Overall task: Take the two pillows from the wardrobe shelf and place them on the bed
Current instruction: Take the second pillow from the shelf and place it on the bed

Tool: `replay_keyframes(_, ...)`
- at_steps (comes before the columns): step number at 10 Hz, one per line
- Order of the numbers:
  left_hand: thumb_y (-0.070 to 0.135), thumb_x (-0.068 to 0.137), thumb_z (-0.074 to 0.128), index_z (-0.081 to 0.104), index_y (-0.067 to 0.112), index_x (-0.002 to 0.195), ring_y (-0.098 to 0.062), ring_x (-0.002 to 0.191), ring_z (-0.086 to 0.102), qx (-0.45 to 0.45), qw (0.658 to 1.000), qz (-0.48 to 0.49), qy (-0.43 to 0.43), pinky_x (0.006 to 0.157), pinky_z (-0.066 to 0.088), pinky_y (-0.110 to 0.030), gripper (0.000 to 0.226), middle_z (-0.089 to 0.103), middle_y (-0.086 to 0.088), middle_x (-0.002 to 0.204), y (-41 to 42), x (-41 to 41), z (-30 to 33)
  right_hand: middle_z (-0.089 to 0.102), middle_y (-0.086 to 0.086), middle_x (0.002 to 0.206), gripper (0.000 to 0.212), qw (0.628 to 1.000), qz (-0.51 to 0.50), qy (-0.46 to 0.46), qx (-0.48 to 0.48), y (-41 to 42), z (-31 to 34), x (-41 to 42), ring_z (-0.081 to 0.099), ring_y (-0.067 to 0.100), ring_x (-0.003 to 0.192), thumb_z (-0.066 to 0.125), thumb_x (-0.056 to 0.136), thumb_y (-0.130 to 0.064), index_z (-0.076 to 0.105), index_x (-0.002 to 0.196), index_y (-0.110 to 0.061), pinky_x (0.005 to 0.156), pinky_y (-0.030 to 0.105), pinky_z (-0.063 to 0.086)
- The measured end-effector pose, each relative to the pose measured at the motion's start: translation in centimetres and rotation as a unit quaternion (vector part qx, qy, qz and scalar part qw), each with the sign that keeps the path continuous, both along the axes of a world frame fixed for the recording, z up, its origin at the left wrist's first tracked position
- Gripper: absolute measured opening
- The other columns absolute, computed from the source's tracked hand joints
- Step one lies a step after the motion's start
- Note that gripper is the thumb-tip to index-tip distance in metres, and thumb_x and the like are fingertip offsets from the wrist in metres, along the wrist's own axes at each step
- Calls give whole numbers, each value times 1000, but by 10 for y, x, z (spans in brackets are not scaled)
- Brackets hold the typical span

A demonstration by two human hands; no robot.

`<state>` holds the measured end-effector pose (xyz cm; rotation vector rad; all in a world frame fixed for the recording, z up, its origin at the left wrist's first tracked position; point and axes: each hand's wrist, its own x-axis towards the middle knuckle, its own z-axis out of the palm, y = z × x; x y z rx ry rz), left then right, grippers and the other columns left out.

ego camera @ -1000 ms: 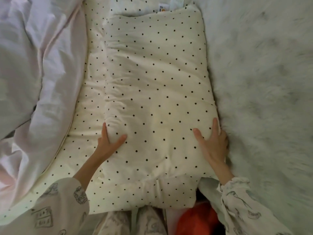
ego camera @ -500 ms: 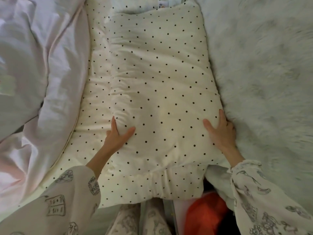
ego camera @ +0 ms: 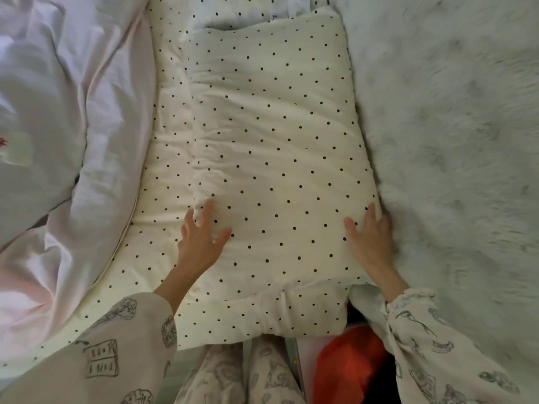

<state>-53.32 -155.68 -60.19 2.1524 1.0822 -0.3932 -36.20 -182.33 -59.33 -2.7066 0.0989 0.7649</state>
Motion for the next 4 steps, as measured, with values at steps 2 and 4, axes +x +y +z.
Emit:
replay_keyframes(2,63,81,47,-8,41,144,-32,141,-18,124,967,-221,12,104,2,-70,86,-19,-7,156,-13,49,6,-12,-1,157,71,982,184,-32,-27,37,3,0,-13,22,142,36,89,-56,-2,146,-37,108,61,2)
replay_keyframes(4,70,76,47,-8,46,143,-24,138,-28,77,963,-251,69,104,1,-70,89,-29,2,153,-21,49,-7,-15,1,156,66,973,222,32,-61,57,11,-10,-18,25,141,36,91,-53,8,147,-32,107,65,-1)
